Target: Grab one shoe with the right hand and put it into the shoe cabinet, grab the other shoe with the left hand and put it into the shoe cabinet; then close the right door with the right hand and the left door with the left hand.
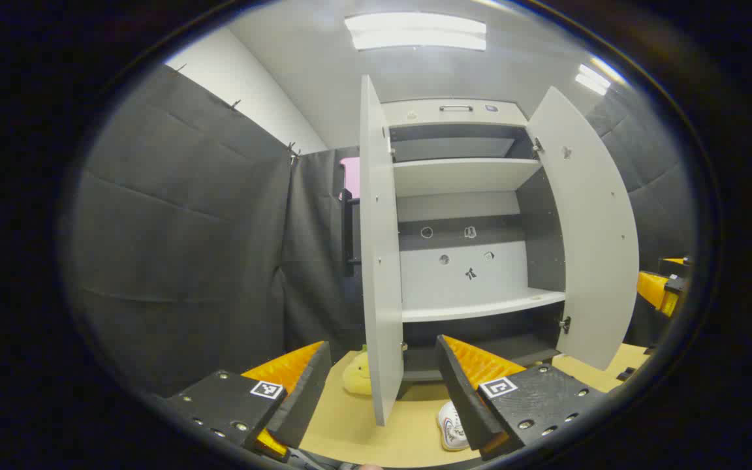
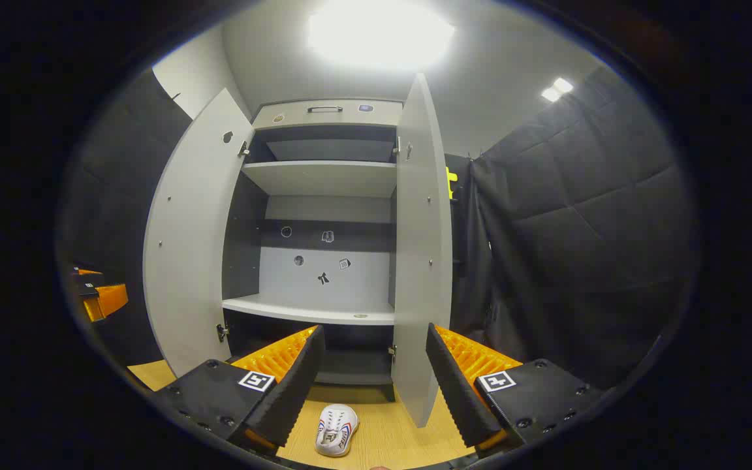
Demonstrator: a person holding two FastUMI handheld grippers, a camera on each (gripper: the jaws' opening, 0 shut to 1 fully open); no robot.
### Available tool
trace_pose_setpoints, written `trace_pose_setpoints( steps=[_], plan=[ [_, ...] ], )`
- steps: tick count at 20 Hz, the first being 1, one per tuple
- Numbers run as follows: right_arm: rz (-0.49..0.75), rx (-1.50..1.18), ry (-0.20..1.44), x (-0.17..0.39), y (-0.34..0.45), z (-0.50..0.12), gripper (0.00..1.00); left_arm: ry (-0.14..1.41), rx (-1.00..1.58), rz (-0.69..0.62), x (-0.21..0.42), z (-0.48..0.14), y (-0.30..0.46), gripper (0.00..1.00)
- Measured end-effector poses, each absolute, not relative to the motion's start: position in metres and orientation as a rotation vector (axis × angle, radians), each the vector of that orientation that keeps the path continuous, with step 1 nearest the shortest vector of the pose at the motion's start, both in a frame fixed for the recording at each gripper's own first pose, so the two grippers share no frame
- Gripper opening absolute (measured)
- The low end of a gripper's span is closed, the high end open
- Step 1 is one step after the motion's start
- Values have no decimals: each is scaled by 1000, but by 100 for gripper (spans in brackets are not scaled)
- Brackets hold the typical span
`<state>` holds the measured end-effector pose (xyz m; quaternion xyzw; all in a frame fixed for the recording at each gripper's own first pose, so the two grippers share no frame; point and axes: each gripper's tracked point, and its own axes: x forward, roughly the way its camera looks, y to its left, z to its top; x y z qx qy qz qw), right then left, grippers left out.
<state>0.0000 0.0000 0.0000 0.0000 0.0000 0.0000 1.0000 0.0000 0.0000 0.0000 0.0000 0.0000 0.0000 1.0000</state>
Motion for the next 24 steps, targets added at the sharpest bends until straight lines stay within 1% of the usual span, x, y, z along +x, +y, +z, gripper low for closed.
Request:
trace_pose_setpoints(
  steps=[6,7,8,13,17,18,20,21,24],
  plan=[
    [0,1,1,2,0,-1,97,-11,0,3,-1,2,-1,99],
    [3,2,1,0,1,-3,98,-10,-2,3,-1,2,0,92],
    [6,3,1,0,1,-4,97,-9,-4,3,0,1,0,99],
    [5,7,-3,0,0,-5,97,-9,5,-1,5,2,0,99],
    [22,8,18,16,7,-11,97,-10,7,4,6,2,3,99],
    [29,9,25,21,10,-14,97,-12,11,8,7,3,4,92],
    [46,14,47,32,13,-24,97,-16,18,16,7,3,7,92],
    [55,19,61,37,14,-32,96,-16,20,21,7,3,8,99],
    [76,30,117,50,21,-58,97,-7,23,30,9,-2,10,99]
  ],
)
